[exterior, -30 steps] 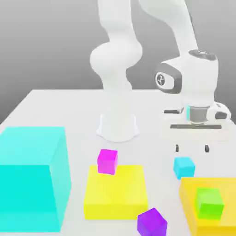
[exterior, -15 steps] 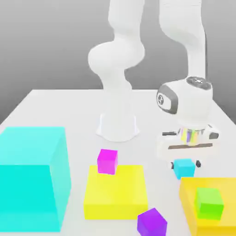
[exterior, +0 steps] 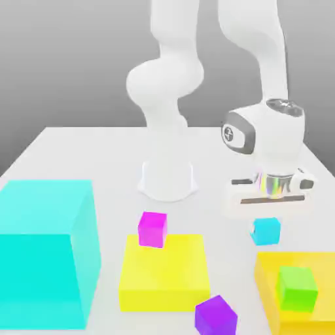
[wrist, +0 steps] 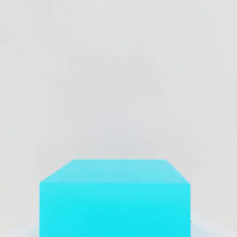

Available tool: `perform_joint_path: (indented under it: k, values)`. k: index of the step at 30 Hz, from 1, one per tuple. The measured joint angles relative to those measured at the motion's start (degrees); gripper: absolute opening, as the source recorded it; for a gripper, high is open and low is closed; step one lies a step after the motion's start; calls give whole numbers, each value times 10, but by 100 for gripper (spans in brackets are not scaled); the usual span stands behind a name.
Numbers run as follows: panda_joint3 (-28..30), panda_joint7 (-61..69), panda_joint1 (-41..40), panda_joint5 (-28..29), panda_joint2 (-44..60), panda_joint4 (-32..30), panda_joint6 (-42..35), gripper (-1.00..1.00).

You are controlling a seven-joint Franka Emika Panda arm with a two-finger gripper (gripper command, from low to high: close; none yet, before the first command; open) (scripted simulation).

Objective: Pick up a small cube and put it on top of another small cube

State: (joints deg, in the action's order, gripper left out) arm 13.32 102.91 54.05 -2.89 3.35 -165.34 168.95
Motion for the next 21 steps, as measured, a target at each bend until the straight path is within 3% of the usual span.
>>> perform_joint_path:
  k: [5,21]
  values:
    - [3,-32,-16,45,-47,4,-56,-100]
    - [53,37,-106,13,11,322,-318,-100]
